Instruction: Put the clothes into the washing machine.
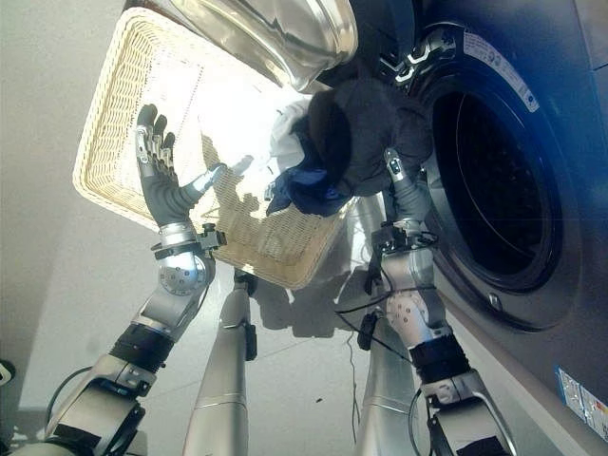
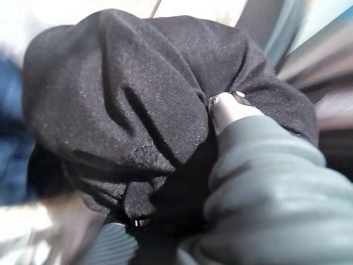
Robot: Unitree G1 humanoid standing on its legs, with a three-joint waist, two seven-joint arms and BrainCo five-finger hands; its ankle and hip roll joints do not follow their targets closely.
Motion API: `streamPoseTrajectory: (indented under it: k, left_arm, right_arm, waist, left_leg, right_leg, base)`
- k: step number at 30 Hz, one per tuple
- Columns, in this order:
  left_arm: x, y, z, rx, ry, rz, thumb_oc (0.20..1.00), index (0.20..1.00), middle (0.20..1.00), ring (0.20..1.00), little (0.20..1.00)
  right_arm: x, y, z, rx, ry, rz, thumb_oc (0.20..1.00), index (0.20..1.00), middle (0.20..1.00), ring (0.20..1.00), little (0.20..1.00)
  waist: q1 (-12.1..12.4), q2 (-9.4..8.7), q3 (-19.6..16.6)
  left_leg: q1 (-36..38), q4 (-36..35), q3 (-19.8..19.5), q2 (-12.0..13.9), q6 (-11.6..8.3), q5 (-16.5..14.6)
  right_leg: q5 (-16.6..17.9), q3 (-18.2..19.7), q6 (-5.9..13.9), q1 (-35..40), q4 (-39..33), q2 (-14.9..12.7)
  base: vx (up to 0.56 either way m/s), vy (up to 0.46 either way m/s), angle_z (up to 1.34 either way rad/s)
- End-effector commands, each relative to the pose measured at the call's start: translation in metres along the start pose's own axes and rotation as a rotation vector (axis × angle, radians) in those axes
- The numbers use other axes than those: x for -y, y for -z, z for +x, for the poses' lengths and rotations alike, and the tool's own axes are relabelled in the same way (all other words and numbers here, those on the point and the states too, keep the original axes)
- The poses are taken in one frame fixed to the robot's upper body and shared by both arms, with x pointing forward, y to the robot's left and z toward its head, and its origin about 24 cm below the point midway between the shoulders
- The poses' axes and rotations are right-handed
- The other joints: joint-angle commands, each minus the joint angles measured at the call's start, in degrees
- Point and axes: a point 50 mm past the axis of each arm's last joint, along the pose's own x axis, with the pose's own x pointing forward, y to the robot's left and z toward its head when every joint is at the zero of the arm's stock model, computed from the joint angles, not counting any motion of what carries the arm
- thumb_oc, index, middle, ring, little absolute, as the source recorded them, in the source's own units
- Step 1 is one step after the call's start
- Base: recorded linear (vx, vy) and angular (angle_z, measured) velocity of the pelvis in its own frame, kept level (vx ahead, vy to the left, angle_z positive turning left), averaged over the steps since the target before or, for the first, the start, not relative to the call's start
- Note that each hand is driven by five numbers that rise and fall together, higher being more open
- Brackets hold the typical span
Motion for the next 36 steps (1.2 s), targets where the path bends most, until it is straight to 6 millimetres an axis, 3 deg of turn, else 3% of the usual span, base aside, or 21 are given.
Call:
streamPoseTrajectory:
  k: [1, 5, 8, 9, 10, 11, 12, 13, 14, 17, 19, 21, 24, 26, 27, 29, 30, 31, 32, 34, 36]
  left_arm:
    - [-0.008, -0.008, 0.022, 0.047, -0.053, 0.011, 1.0, 1.0, 1.0, 1.0, 1.0]
    - [-0.012, -0.002, 0.034, 0.009, -0.062, 0.048, 1.0, 1.0, 1.0, 1.0, 1.0]
    - [-0.012, -0.002, 0.035, 0.009, -0.062, 0.048, 1.0, 1.0, 1.0, 1.0, 1.0]
    - [-0.016, 0.004, 0.042, -0.03, -0.067, 0.086, 1.0, 1.0, 1.0, 1.0, 1.0]
    - [-0.017, 0.005, 0.046, -0.034, -0.067, 0.096, 1.0, 1.0, 1.0, 1.0, 1.0]
    - [-0.017, 0.005, 0.046, -0.034, -0.067, 0.096, 1.0, 1.0, 1.0, 1.0, 1.0]
    - [-0.022, 0.008, 0.046, -0.046, -0.059, 0.12, 1.0, 1.0, 1.0, 1.0, 1.0]
    - [-0.022, 0.008, 0.046, -0.047, -0.057, 0.123, 1.0, 1.0, 1.0, 1.0, 1.0]
    - [-0.028, 0.012, 0.043, -0.051, -0.049, 0.163, 1.0, 1.0, 1.0, 1.0, 1.0]
    - [-0.036, 0.016, 0.04, -0.053, -0.044, 0.209, 1.0, 1.0, 1.0, 1.0, 1.0]
    - [-0.048, 0.017, 0.04, -0.057, -0.046, 0.281, 1.0, 1.0, 1.0, 1.0, 1.0]
    - [-0.058, 0.017, 0.045, -0.062, -0.044, 0.324, 1.0, 1.0, 1.0, 1.0, 1.0]
    - [-0.068, 0.018, 0.051, -0.069, -0.018, 0.402, 1.0, 1.0, 1.0, 1.0, 1.0]
    - [-0.071, 0.019, 0.055, -0.075, 0.004, 0.442, 1.0, 1.0, 1.0, 1.0, 1.0]
    - [-0.074, 0.02, 0.057, -0.075, 0.036, 0.494, 1.0, 1.0, 1.0, 1.0, 1.0]
    - [-0.074, 0.021, 0.058, -0.072, 0.048, 0.506, 1.0, 1.0, 1.0, 1.0, 1.0]
    - [-0.074, 0.021, 0.06, -0.07, 0.066, 0.525, 1.0, 1.0, 1.0, 1.0, 1.0]
    - [-0.073, 0.021, 0.061, -0.062, 0.083, 0.546, 1.0, 1.0, 1.0, 1.0, 1.0]
    - [-0.07, 0.02, 0.063, -0.045, 0.107, 0.579, 1.0, 1.0, 1.0, 1.0, 1.0]
    - [-0.065, 0.02, 0.064, -0.021, 0.141, 0.63, 1.0, 1.0, 1.0, 1.0, 1.0]
    - [-0.055, 0.018, 0.067, 0.039, 0.199, 0.739, 1.0, 1.0, 1.0, 1.0, 1.0]
  right_arm:
    - [0.01, -0.021, 0.011, 0.058, 0.003, 0.039, 0.2, 0.2, 0.2, 0.2, 0.2]
    - [0.033, -0.017, 0.021, 0.006, 0.085, 0.007, 0.2, 0.2, 0.2, 0.2, 0.2]
    - [0.034, -0.018, 0.023, 0.005, 0.086, 0.008, 0.2, 0.2, 0.2, 0.2, 0.2]
    - [0.067, -0.018, 0.029, -0.05, 0.262, 0.046, 0.2, 0.2, 0.2, 0.2, 0.2]
    - [0.081, -0.034, 0.036, -0.002, 0.329, 0.084, 0.2, 0.2, 0.2, 0.2, 0.2]
    - [0.081, -0.034, 0.036, -0.002, 0.329, 0.084, 0.2, 0.2, 0.2, 0.2, 0.2]
    - [0.097, -0.06, 0.041, 0.081, 0.417, 0.123, 0.2, 0.2, 0.2, 0.2, 0.2]
    - [0.098, -0.064, 0.042, 0.102, 0.43, 0.131, 0.2, 0.2, 0.2, 0.2, 0.2]
    - [0.108, -0.105, 0.046, 0.275, 0.528, 0.191, 0.2, 0.2, 0.2, 0.2, 0.2]
    - [0.111, -0.138, 0.043, 0.445, 0.583, 0.232, 0.2, 0.2, 0.2, 0.2, 0.2]
    - [0.098, -0.18, 0.041, 0.625, 0.602, 0.207, 0.2, 0.2, 0.2, 0.2, 0.2]
    - [0.093, -0.206, 0.037, 0.711, 0.61, 0.163, 0.2, 0.2, 0.2, 0.2, 0.2]
    - [0.097, -0.227, 0.03, 0.758, 0.637, 0.098, 0.2, 0.2, 0.2, 0.2, 0.2]
    - [0.101, -0.234, 0.028, 0.76, 0.651, 0.077, 0.25, 0.25, 0.25, 0.25, 0.25]
    - [0.112, -0.238, 0.024, 0.755, 0.698, 0.082, 0.335, 0.335, 0.335, 0.335, 0.335]
    - [0.118, -0.239, 0.022, 0.752, 0.719, 0.088, 0.366, 0.366, 0.366, 0.366, 0.366]
    - [0.126, -0.238, 0.019, 0.736, 0.745, 0.09, 0.504, 0.504, 0.504, 0.504, 0.504]
    - [0.129, -0.235, 0.02, 0.715, 0.753, 0.088, 0.959, 0.959, 0.959, 0.959, 0.959]
    - [0.13, -0.233, 0.021, 0.692, 0.756, 0.069, 1.0, 1.0, 1.0, 1.0, 1.0]
    - [0.127, -0.228, 0.025, 0.66, 0.754, 0.02, 1.0, 1.0, 1.0, 1.0, 1.0]
    - [0.125, -0.22, 0.03, 0.579, 0.834, -0.221, 1.0, 1.0, 1.0, 1.0, 1.0]
  waist:
    - [-0.2, -0.19, -0.8]
    - [-0.3, -0.1, -0.8]
    - [-0.3, -0.1, -0.8]
    - [-0.2, 0.09, -0.8]
    - [0.0, 0.34, -0.8]
    - [0.0, 0.34, -0.8]
    - [0.3, 0.36, -0.8]
    - [0.4, 0.45, -0.8]
    - [0.6, 0.28, -0.8]
    - [0.6, -0.24, -0.8]
    - [0.3, -1.33, -0.8]
    - [-0.1, -2.05, -0.8]
    - [-0.7, -2.94, -0.8]
    - [-0.7, -3.19, -0.8]
    - [-0.6, -3.29, -0.8]
    - [-0.5, -3.29, -0.8]
    - [-0.5, -3.27, -0.8]
    - [-0.4, -3.24, -0.8]
    - [-0.4, -3.16, -0.8]
    - [-0.2, -2.91, -0.8]
    - [-0.2, -2.44, -0.8]
  left_leg:
    - [-1.5, 0.1, -0.1, -4.6, 5.31, 1.2]
    - [-1.6, 0.1, 0.2, -4.3, 4.96, 1.4]
    - [-1.7, 0.1, 0.2, -4.3, 4.94, 1.4]
    - [-1.6, 0.6, 0.3, -4.2, 4.59, 1.0]
    - [-2.3, 1.0, 0.1, -4.2, 4.54, 1.0]
    - [-2.3, 1.0, 0.1, -4.2, 4.54, 1.0]
    - [-2.4, 1.3, -0.2, -4.1, 4.51, 0.6]
    - [-2.5, 1.4, -0.2, -4.1, 4.5, 0.5]
    - [-2.7, 1.7, -0.6, -3.9, 4.56, -0.1]
    - [-3.0, 2.0, -0.9, -3.8, 4.61, -0.6]
    - [-3.0, 2.0, -1.2, -3.6, 4.57, -1.0]
    - [-2.8, 1.9, -1.3, -3.5, 4.59, -1.3]
    - [-2.5, 2.4, -1.6, -3.4, 4.85, -1.7]
    - [-2.3, 2.4, -1.7, -3.5, 5.02, -1.8]
    - [-1.9, 2.1, -1.9, -3.6, 5.21, -1.8]
    - [-1.8, 2.1, -1.9, -3.7, 5.3, -1.8]
    - [-1.8, 2.2, -2.1, -3.9, 5.4, -1.9]
    - [-1.8, 2.2, -2.2, -4.0, 5.46, -2.0]
    - [-1.8, 2.1, -2.3, -4.2, 5.55, -2.0]
    - [-1.8, 1.9, -2.4, -4.5, 5.7, -2.0]
    - [-2.1, 1.7, -2.3, -4.8, 5.82, -1.9]
  right_leg:
    - [6.0, -0.3, 4.1, 0.1, -3.1, 3.6]
    - [6.0, -0.4, 3.88, 0.0, -3.1, 3.7]
    - [6.0, -0.4, 3.87, -0.1, -3.1, 3.8]
    - [5.7, -0.4, 3.57, -0.1, -2.8, 4.1]
    - [5.8, -0.2, 3.55, -0.7, -2.7, 4.1]
    - [5.8, -0.2, 3.55, -0.7, -2.7, 4.1]
    - [5.8, -0.3, 3.6, -0.6, -2.7, 4.1]
    - [5.8, -0.3, 3.61, -0.7, -2.7, 4.1]
    - [5.7, -0.5, 3.72, -0.6, -2.7, 4.3]
    - [5.7, -0.7, 3.79, -0.4, -2.8, 4.7]
    - [6.1, -1.1, 3.99, -0.1, -3.6, 5.1]
    - [6.2, -1.1, 4.09, 0.2, -4.1, 5.2]
    - [6.0, -1.0, 4.0, 0.7, -4.2, 5.6]
    - [5.9, -1.0, 3.96, 1.0, -4.2, 5.6]
    - [5.7, -1.1, 3.97, 1.4, -4.2, 5.6]
    - [5.7, -1.1, 3.98, 1.4, -4.2, 5.6]
    - [5.6, -1.1, 4.0, 1.5, -4.1, 5.6]
    - [5.6, -1.1, 4.0, 1.5, -4.2, 5.5]
    - [5.8, -1.2, 3.99, 1.5, -4.4, 5.5]
    - [5.9, -1.2, 3.92, 1.3, -4.6, 5.4]
    - [6.1, -1.2, 4.05, 1.1, -4.7, 5.2]
  base:
    - [0.0, 0.0, 0.0]
    - [0.0, 0.004, -0.01]
    - [0.0, 0.018, -0.04]
    - [0.02, 0.043, -0.01]
    - [0.02, 0.043, 0.0]
    - [0.0, 0.0, 0.0]
    - [0.01, -0.019, -0.05]
    - [0.01, -0.053, -0.08]
    - [0.0, -0.055, -0.06]
    - [-0.01, -0.074, -0.05]
    - [-0.01, -0.056, -0.05]
    - [0.0, -0.021, -0.07]
    - [0.0, -0.002, -0.01]
    - [0.0, 0.0, 0.0]
    - [0.0, 0.0, 0.0]
    - [0.0, 0.0, 0.0]
    - [0.01, -0.032, 0.01]
    - [0.01, -0.036, 0.01]
    - [0.0, 0.0, 0.0]
    - [0.0, 0.004, 0.02]
    - [0.0, -0.005, 0.02]
